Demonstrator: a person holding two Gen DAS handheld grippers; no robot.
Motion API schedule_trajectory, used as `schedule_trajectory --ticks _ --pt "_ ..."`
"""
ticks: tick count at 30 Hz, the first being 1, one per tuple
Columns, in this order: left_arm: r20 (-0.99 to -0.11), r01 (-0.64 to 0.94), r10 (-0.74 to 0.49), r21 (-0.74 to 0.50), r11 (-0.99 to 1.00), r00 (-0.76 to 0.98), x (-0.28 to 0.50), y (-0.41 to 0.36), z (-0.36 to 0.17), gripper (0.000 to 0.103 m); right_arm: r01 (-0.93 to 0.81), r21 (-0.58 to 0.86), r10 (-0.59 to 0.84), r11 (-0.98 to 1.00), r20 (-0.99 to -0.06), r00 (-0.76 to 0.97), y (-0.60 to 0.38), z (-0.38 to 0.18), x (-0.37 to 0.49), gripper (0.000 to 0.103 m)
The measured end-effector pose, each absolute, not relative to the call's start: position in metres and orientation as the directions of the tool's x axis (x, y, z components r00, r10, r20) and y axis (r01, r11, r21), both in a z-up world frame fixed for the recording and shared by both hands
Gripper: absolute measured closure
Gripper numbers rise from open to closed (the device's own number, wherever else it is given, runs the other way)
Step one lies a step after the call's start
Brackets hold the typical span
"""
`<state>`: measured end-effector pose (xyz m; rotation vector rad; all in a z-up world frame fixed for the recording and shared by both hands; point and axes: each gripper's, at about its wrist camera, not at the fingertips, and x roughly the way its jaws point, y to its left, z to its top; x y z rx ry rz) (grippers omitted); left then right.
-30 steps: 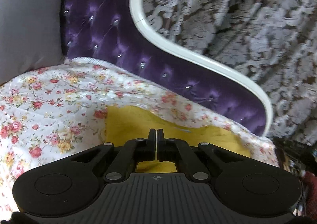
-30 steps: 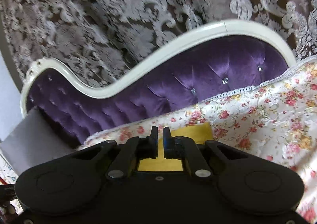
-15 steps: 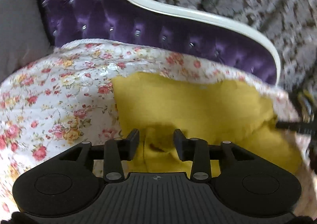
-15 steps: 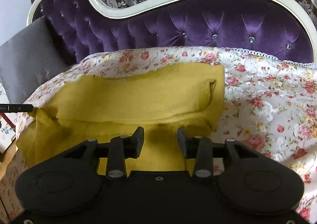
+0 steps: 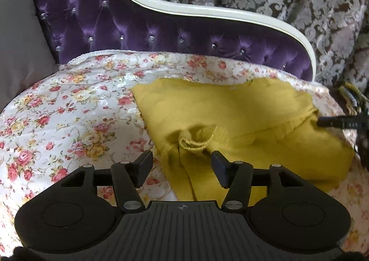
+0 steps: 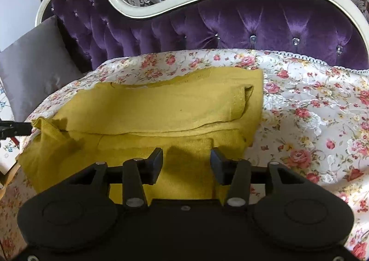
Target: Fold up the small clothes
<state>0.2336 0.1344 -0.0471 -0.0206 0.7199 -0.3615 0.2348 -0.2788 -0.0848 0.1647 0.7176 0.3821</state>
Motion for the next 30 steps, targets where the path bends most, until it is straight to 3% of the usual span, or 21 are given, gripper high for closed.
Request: schedule_trajectory --ticks 6,8,9,10,18,20,27,29,30 --pt "-0.663 0.377 -0.337 -0.088 0.922 0.669 0.241 0.124 -0.053 0.049 -0.312 0.257 0.405 0.914 -0.611 0.681 -0.275 -0.089 0.238 0.045" --pt "-0.667 0.391 -0.337 -0.074 0.917 0.664 0.246 0.120 -0.055 0.049 -0.320 0.232 0.394 0.919 -0.611 0.687 -0.273 -0.089 0.236 0.057" --pt "-0.665 0.400 -0.338 -0.065 0.914 0.666 0.248 0.117 -0.055 0.049 -0.323 0.234 0.398 0.917 -0.603 0.691 -0.273 -0.088 0.235 0.082" --pt "-0.663 0.406 -0.338 -0.055 0.912 0.668 0.250 0.116 -0.056 0.049 -0.322 0.250 0.407 0.913 -0.600 0.689 -0.275 -0.087 0.235 0.090" --pt "-0.650 0.481 -0.331 0.061 0.875 0.684 0.262 0.102 -0.057 0.047 -0.329 0.263 0.421 0.907 -0.588 0.690 -0.277 -0.087 0.228 0.090" --pt "-0.641 0.511 -0.343 0.091 0.855 0.687 0.263 0.098 -0.058 0.046 -0.340 0.274 0.437 0.899 -0.583 0.685 -0.277 -0.088 0.227 0.084" --pt "-0.631 0.520 -0.376 0.051 0.853 0.678 0.289 0.087 -0.058 0.046 -0.350 0.297 0.459 0.888 -0.582 0.671 -0.272 -0.092 0.231 0.075" --pt "-0.619 0.511 -0.383 0.035 0.859 0.686 0.292 0.088 -0.055 0.046 -0.348 0.295 0.456 0.890 -0.582 0.673 -0.271 -0.091 0.231 0.093" --pt "-0.611 0.513 -0.388 0.033 0.858 0.690 0.289 0.090 -0.053 0.046 -0.351 0.294 0.457 0.889 -0.583 0.671 -0.271 -0.090 0.230 0.093"
